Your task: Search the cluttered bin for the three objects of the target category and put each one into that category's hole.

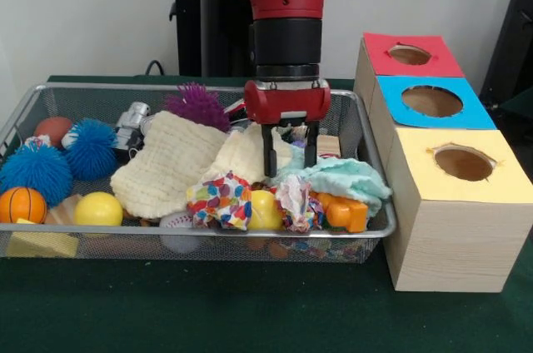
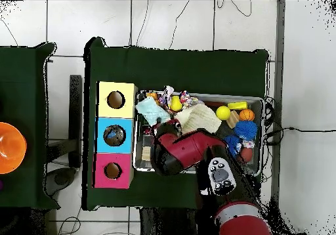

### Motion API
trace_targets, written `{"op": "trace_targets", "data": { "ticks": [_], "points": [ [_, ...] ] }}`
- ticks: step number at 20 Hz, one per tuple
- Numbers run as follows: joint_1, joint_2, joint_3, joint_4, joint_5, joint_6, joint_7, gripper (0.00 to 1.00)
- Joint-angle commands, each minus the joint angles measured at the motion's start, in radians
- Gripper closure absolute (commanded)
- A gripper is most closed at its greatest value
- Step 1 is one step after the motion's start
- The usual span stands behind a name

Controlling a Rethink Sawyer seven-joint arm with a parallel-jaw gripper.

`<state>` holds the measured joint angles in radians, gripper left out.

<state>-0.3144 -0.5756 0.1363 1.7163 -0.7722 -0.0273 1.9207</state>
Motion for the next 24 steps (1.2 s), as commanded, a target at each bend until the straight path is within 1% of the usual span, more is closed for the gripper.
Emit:
{"op": "trace_targets", "data": {
  "ticks": [1,3,7,10,12,14,20,24],
  "points": [
    [-0.12,-0.018,0.06,0.038,-0.016,0.206,-0.074,0.0],
    [-0.131,-0.03,0.068,0.057,-0.004,0.232,-0.079,0.0],
    [-0.122,-0.053,0.065,0.068,0.008,0.278,-0.069,0.0],
    [-0.104,-0.019,0.043,0.058,-0.001,0.242,-0.008,0.0],
    [-0.077,0.002,0.018,0.045,-0.013,0.211,0.027,0.0],
    [-0.079,0.018,0.027,0.043,-0.013,0.193,0.033,0.0],
    [-0.063,0.018,0.012,0.044,-0.008,0.181,0.049,0.0],
    [-0.069,0.017,0.037,0.044,0.0,0.198,0.032,0.0]
  ]
}}
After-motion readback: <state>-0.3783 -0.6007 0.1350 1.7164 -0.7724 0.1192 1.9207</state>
